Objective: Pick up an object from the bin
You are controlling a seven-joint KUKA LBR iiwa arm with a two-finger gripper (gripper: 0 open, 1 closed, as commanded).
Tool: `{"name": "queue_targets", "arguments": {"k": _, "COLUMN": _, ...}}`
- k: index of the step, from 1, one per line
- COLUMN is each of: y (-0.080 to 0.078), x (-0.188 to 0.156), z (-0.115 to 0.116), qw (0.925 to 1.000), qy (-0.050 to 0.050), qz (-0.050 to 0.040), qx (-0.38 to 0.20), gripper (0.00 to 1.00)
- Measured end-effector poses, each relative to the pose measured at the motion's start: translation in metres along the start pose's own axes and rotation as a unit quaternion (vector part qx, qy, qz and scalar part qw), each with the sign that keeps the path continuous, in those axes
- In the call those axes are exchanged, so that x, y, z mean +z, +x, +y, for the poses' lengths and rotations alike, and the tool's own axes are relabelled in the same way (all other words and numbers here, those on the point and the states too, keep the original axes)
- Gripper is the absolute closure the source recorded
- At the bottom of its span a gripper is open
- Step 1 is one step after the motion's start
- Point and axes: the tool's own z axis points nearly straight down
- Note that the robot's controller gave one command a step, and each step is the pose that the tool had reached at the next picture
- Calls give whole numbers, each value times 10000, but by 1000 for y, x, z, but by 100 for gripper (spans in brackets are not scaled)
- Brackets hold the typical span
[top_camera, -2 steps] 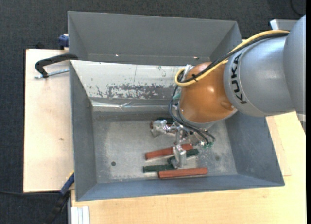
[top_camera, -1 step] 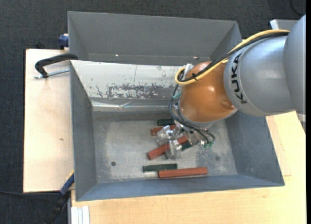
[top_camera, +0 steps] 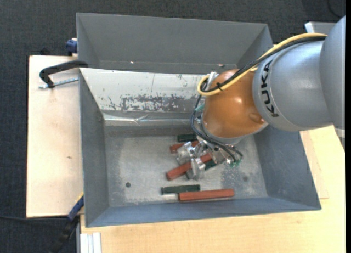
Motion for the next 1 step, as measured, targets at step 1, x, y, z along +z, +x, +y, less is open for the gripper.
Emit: {"name": "queue_targets", "arguments": {"k": 1, "y": -3, "x": -99, "z": -5, "qw": 10000, "qy": -11, "qz": 27, "qx": 88, "gripper": 100}}
